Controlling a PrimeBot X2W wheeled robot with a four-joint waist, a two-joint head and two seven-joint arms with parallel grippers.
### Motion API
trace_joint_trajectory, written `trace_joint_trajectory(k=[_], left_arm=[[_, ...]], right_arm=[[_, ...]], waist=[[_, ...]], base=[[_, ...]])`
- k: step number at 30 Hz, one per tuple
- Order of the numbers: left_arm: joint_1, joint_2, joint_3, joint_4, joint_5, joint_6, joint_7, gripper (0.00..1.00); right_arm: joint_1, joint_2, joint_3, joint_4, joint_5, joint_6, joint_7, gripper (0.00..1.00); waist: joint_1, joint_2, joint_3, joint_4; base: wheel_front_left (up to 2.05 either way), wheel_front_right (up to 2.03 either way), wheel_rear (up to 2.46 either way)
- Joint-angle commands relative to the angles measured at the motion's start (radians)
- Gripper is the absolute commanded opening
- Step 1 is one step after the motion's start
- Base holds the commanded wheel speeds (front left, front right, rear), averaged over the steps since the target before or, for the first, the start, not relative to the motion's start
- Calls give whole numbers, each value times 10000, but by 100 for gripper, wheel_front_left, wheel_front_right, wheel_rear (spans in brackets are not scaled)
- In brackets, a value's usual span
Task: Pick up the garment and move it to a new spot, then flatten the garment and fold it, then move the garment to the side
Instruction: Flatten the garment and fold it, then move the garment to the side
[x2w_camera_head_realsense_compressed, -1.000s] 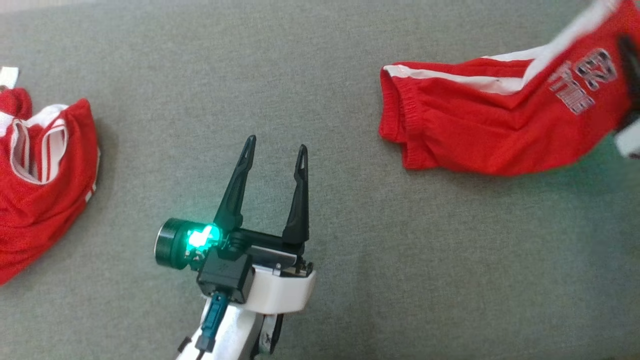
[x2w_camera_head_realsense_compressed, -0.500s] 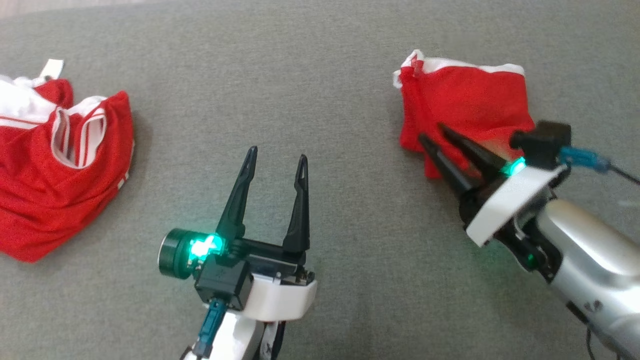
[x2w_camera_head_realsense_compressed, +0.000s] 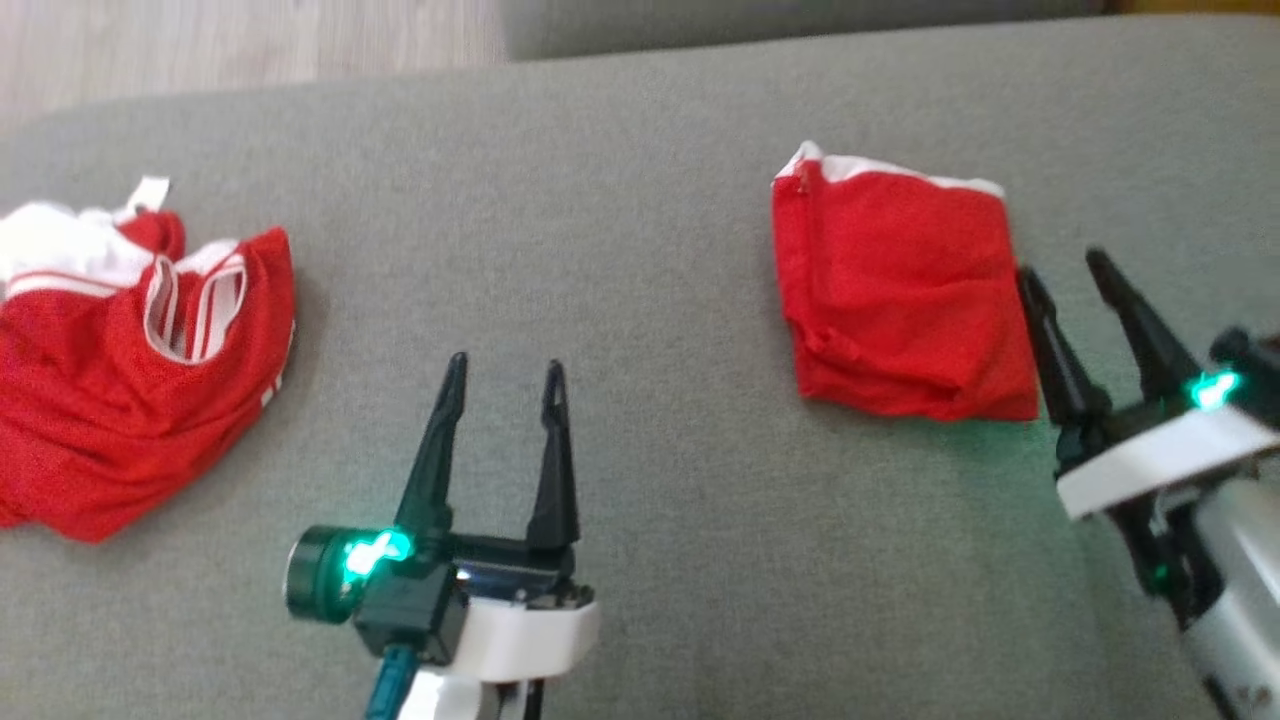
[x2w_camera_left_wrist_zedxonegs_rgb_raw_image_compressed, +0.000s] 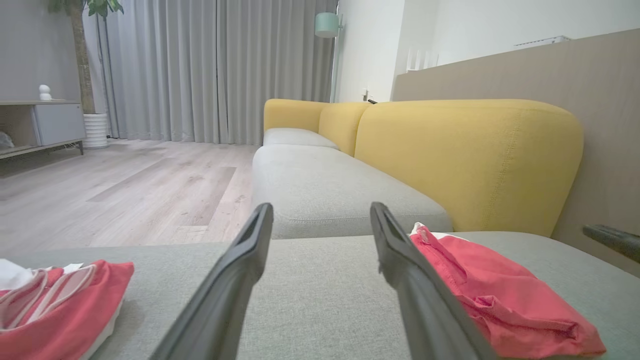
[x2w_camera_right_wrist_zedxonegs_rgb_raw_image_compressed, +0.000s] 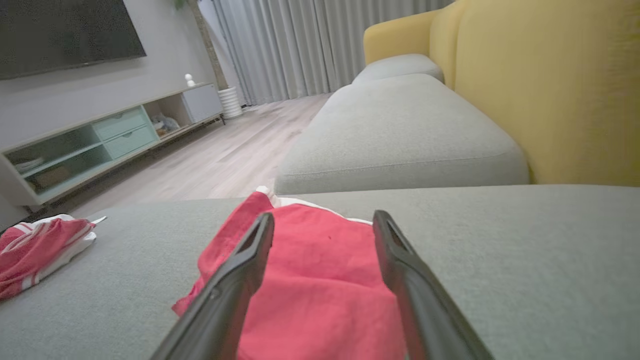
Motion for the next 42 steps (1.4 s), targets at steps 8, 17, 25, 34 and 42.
trace_joint_trajectory(k=[8,17,25,34,42], left_arm=[[1479,-37,1430,-145,-345,-115,-49,100],[2594,-35,2396,535,246,-660,-49,100],[2831,-36,2648,726,439,-890,-49,100],[2795,-37,2697,815,431,-919,-49,100],[2772,-37,2683,784,499,-906,-49,100]], right_arm=[[1838,1356,-1411,-661,-1763,-7,-133,100],[3130,2364,-1889,-867,-3597,-7,-134,100],[3375,2641,-2092,-760,-3922,-7,-135,100],[3386,2736,-2075,-660,-4028,-7,-135,100],[3372,2769,-2107,-619,-4018,-7,-135,100]], waist=[[1,-1,-1801,-258],[1,-1,-2435,-217],[1,-1,-2476,-119],[1,-1,-2465,-134],[1,-1,-2444,-145]], base=[[0,0,0],[0,0,0],[0,0,0],[0,0,0],[0,0,0]])
